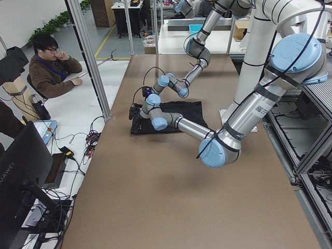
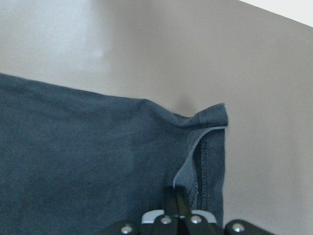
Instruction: Fold clothes
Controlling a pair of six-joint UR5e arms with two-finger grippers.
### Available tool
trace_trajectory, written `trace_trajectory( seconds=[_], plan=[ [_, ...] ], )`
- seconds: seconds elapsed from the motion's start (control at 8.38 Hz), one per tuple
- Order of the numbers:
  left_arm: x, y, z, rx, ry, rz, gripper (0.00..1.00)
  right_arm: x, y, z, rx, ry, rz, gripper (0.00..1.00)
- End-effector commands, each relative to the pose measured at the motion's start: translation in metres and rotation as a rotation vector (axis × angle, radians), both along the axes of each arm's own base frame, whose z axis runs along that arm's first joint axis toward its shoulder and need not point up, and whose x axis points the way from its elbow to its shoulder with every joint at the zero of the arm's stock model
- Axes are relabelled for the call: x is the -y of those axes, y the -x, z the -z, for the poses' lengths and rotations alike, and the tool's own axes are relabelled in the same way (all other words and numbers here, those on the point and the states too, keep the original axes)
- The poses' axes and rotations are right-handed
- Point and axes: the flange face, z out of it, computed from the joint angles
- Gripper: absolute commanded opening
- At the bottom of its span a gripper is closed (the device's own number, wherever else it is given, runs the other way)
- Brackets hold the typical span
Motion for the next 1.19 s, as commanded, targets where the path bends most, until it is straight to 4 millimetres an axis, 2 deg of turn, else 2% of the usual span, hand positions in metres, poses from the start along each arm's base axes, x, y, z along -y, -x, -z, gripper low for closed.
trace_trajectory(
  seconds=[0.0,0.12,0.24,0.36,0.48,0.6,0.72,0.96,1.07],
  plan=[
    [0.002,0.0,0.006,0.004,-0.009,0.016,1.0,0.0,-0.036,-0.032,-0.006,0.006,0.01,0.0],
    [0.0,-0.006,0.009,0.005,-0.011,0.011,1.0,-0.004,-0.046,-0.05,-0.023,-0.003,0.034,0.0],
    [0.003,-0.011,0.011,0.007,-0.009,0.009,1.0,0.0,-0.059,-0.053,-0.026,-0.014,0.058,0.0],
    [0.005,-0.013,0.009,0.003,0.003,0.016,1.0,0.003,-0.066,-0.05,-0.006,-0.003,0.075,0.0],
    [0.004,-0.016,0.012,0.0,0.0,0.019,1.0,0.002,-0.067,-0.057,-0.008,0.002,0.078,0.0],
    [0.003,-0.019,0.015,0.002,-0.006,0.027,1.0,0.002,-0.067,-0.057,-0.002,-0.005,0.078,0.29],
    [0.003,-0.019,0.015,0.002,-0.006,0.027,1.0,0.002,-0.068,-0.056,0.002,-0.004,0.078,0.94],
    [0.003,-0.019,0.016,0.001,-0.007,0.027,1.0,-0.011,-0.07,-0.026,0.042,0.026,0.124,0.95],
    [0.003,-0.019,0.014,0.003,-0.005,0.027,1.0,-0.02,-0.077,-0.018,0.027,0.046,0.125,0.95]
  ],
)
